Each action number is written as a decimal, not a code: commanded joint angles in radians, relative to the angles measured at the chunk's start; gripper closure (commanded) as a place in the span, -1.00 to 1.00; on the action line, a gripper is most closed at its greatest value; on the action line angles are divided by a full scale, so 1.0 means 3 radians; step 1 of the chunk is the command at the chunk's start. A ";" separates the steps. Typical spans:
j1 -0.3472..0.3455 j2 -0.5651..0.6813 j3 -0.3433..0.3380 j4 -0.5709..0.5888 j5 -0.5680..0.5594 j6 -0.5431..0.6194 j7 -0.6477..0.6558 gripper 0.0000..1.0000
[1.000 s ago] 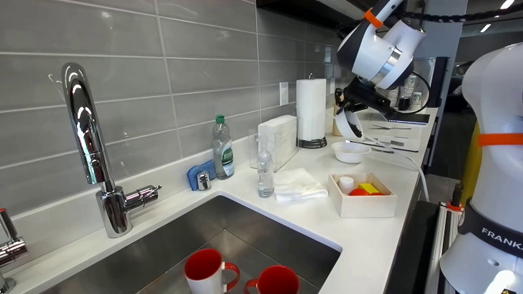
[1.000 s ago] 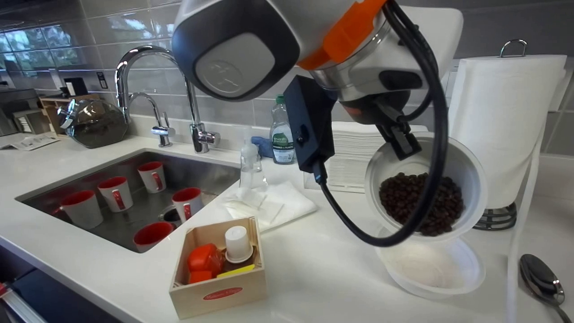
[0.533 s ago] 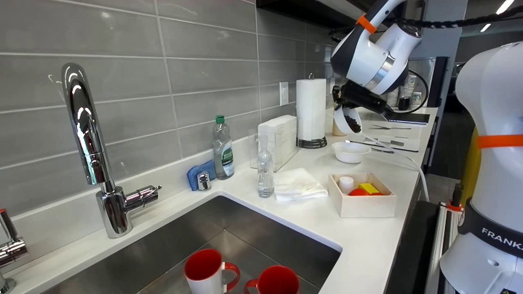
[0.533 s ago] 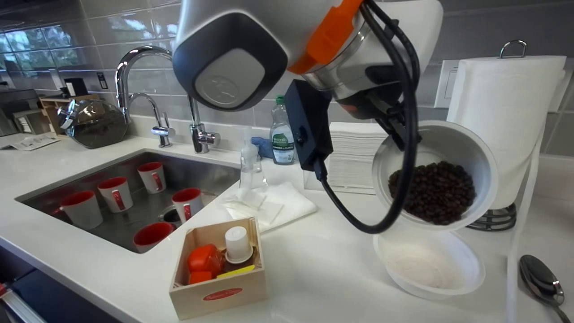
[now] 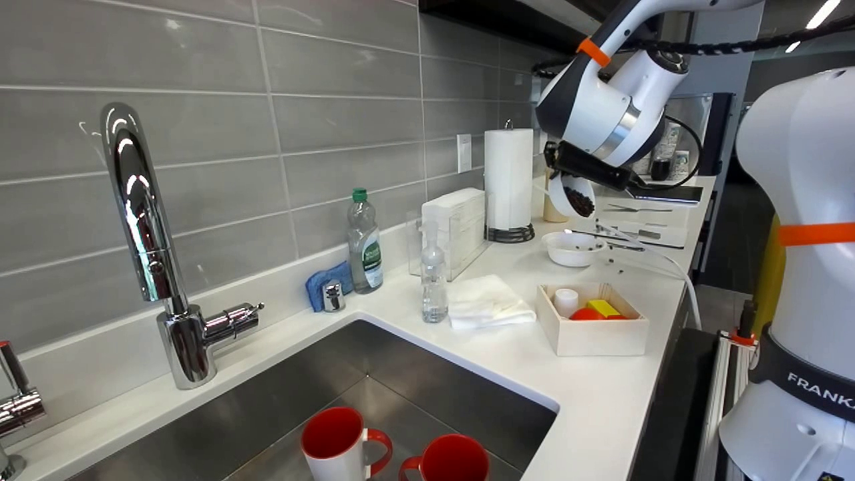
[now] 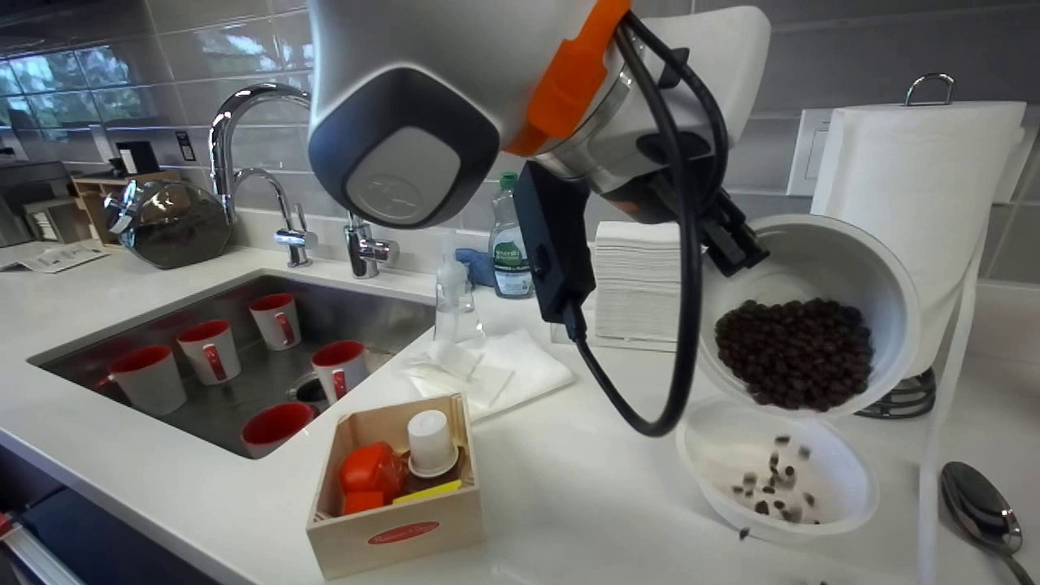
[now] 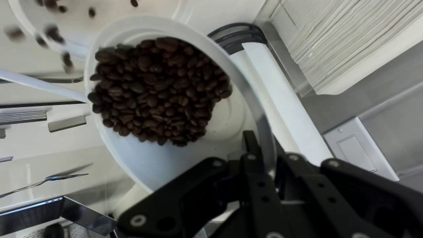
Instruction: Move some objects from the bowl on the left into the bowl on the right
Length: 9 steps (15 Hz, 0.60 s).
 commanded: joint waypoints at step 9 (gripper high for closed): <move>0.0918 -0.0100 -0.0812 0.0266 0.0033 0.0057 -0.0019 1.00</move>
